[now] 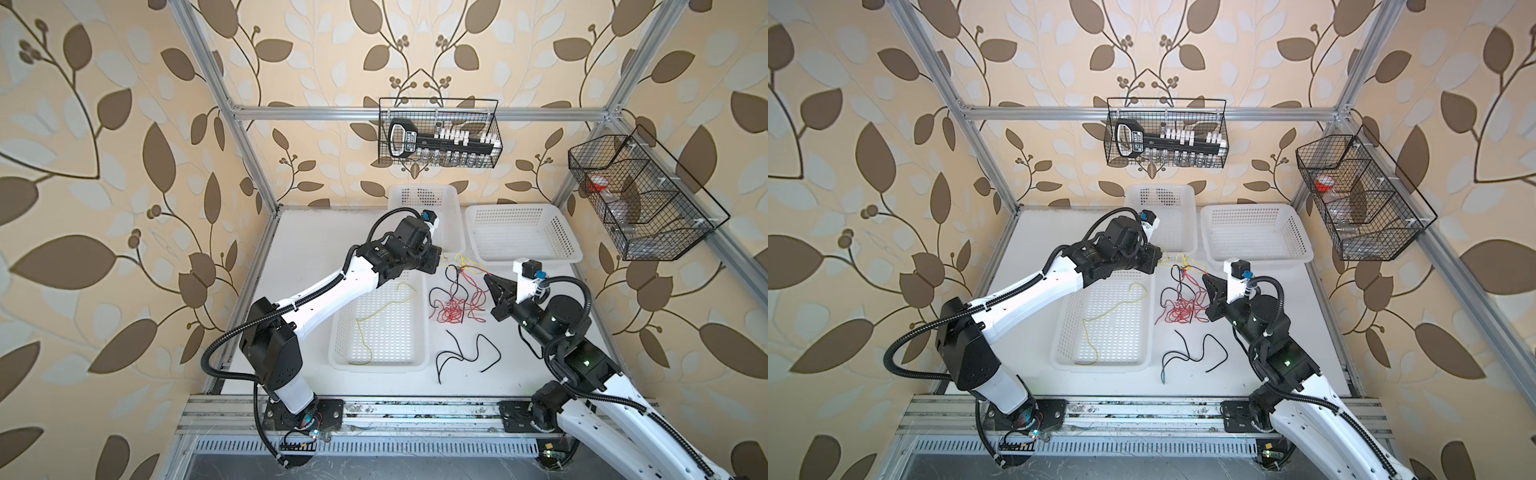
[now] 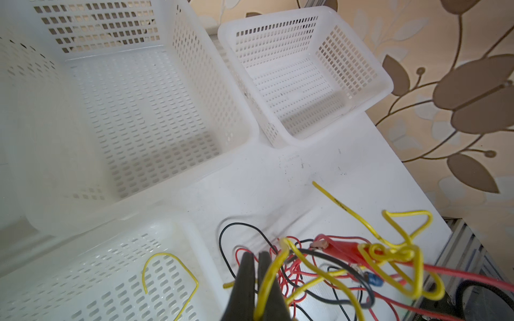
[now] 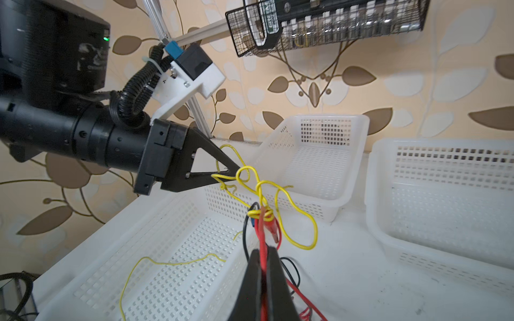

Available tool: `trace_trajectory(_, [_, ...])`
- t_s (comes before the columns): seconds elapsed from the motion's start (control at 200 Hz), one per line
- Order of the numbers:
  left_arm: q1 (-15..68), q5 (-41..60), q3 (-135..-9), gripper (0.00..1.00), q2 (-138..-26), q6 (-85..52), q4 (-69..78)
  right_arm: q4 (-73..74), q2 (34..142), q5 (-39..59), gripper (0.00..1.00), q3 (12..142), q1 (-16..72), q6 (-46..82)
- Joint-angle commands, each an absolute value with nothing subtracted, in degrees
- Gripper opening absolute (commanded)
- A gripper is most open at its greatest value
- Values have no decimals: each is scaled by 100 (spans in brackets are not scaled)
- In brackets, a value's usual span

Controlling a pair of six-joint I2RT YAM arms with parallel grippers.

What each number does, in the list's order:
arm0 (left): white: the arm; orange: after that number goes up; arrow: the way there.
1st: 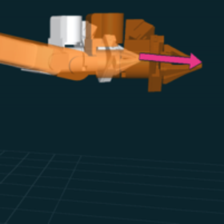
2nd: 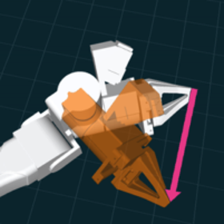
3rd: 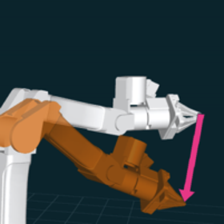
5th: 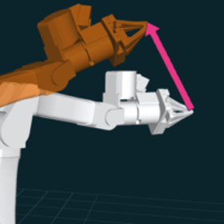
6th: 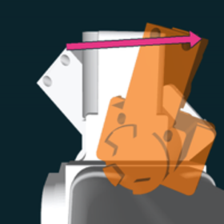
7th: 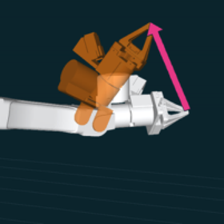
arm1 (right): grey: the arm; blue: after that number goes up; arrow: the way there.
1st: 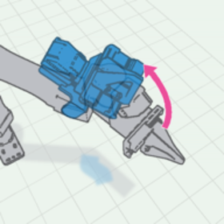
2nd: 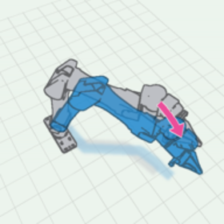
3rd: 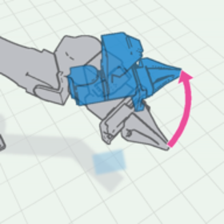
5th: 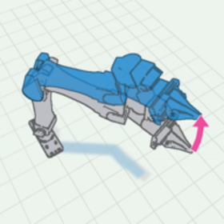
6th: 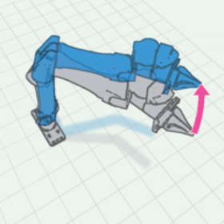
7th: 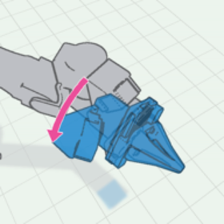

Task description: Untangle the cables

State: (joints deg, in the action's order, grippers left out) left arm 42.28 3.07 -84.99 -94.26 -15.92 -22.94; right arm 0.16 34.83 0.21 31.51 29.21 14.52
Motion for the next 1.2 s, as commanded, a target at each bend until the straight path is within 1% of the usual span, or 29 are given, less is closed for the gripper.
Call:
trace_trajectory(0.0, [4218, 457, -8587, 0, -9507, -1710, -2338, 480, 3869, 481, 0, 3415, 3050, 1424])
trace_trajectory(0.1, [4287, 518, -8602, 0, -9545, -1693, -2338, 731, 4221, 481, 0, 3517, 3164, 1379])
trace_trajectory(0.29, [4358, 585, -8663, 0, -9590, -1631, -2322, 774, 4946, 696, 0, 3927, 3402, 1156])
trace_trajectory(0.435, [4386, 589, -8684, 0, -9609, -1592, -2334, 879, 5279, 891, 0, 4136, 3444, 1087])
trace_trajectory(0.485, [4387, 560, -8675, 0, -9600, -1589, -2356, 879, 5323, 819, 0, 4191, 3454, 1080])
trace_trajectory(0.625, [4386, 534, -8598, 0, -9580, -1581, -2370, 923, 5259, 574, 0, 4273, 3449, 883])
trace_trajectory(0.845, [4386, 466, -8462, 0, -9489, -1549, -2400, 923, 4818, -695, 0, 4255, 3420, 666])
trace_trajectory(0.945, [4386, 419, -8418, 0, -9440, -1497, -2458, 884, 4608, -1054, 0, 4133, 3214, 737])
trace_trajectory(1.06, [4388, 336, -8386, 0, -9362, -1459, -2496, 768, 4409, -987, 0, 3969, 2742, 1082])
trace_trajectory(1.145, [4386, 350, -8383, 0, -9334, -1459, -2482, 749, 4334, -745, 0, 3837, 2600, 1170])
trace_trajectory(1.195, [4386, 395, -8403, 0, -9347, -1473, -2451, 747, 4384, -373, 0, 3820, 2618, 1129])
